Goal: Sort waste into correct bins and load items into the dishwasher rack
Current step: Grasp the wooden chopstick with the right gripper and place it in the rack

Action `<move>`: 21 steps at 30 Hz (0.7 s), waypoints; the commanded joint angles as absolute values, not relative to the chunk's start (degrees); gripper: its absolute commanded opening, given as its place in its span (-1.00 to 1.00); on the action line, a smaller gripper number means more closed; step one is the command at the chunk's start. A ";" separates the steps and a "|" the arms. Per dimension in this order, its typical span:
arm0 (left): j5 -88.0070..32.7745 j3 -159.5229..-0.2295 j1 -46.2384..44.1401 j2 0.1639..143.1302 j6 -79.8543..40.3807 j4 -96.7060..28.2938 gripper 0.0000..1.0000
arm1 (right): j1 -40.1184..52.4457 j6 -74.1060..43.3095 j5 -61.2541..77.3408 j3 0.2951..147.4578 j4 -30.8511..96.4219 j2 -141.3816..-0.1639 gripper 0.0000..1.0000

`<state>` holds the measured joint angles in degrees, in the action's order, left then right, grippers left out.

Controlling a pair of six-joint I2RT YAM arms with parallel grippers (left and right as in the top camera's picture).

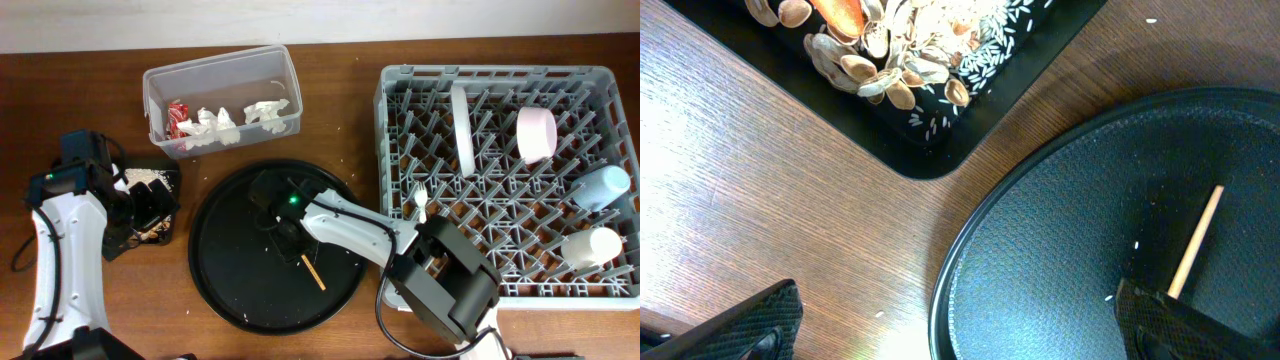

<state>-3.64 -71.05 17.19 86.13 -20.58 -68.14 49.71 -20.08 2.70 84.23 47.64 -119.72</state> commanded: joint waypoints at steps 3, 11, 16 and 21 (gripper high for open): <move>-3.20 -71.50 17.43 85.21 -19.68 -68.23 0.99 | 50.35 -20.40 3.05 84.42 48.16 -122.52 -0.53; -3.20 -71.50 17.43 85.21 -19.66 -68.23 0.99 | 47.64 -22.17 -0.34 89.67 55.66 -116.55 -0.92; -3.20 -71.50 17.43 85.21 -19.66 -68.20 0.99 | 37.28 -24.51 -7.01 91.74 65.73 -99.61 -0.92; -3.20 -71.50 17.43 85.21 -19.66 -68.23 0.99 | 25.19 -24.53 -10.35 89.49 74.39 -97.47 -0.92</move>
